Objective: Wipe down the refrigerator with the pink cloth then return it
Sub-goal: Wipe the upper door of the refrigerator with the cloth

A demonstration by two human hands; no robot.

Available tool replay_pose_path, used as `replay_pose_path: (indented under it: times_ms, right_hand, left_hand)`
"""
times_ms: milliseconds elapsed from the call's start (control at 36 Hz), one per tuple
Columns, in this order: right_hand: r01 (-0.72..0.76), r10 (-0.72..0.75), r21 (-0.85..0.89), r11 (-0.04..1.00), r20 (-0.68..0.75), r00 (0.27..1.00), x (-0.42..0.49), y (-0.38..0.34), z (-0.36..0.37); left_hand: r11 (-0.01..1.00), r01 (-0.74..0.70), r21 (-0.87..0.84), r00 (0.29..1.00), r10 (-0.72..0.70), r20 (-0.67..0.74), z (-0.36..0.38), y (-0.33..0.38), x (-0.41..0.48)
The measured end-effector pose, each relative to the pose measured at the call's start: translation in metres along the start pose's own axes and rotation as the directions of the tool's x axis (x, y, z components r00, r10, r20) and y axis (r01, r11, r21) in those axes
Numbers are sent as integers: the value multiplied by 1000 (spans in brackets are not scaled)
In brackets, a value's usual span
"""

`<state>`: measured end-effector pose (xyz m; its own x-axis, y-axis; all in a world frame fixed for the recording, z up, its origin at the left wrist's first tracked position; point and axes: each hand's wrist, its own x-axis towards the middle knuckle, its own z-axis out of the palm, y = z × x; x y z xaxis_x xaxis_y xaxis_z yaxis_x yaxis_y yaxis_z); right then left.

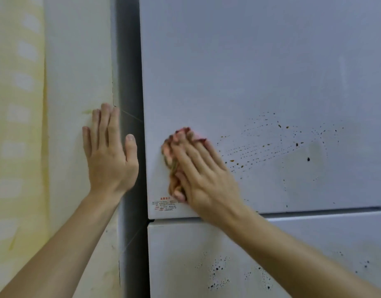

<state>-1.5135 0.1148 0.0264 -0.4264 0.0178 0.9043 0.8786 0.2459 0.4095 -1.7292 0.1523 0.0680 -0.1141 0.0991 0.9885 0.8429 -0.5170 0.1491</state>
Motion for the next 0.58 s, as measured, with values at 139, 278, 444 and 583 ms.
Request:
replay_pose_path:
  times_ms: [139,278,444,583]
  right_hand:
    - [-326,321,-6,945,-152,935,38,20,-3]
    - [-336,331,-15,942,-138,933,23,5,-3]
    - [-196,195,-29,980,-44,980,-43,0,-11]
    - [-154,153,-33,987,-28,988,-57,13,-18]
  left_hand:
    - [997,61,56,998,-61,3,6,19,-8]
    - [1000,-8,-29,999,7,-33,9,39,-15]
    - [976,-215,22,977,215,9,20,45,-30]
    - [965,-237,109,971,235,35,16,44,-30]
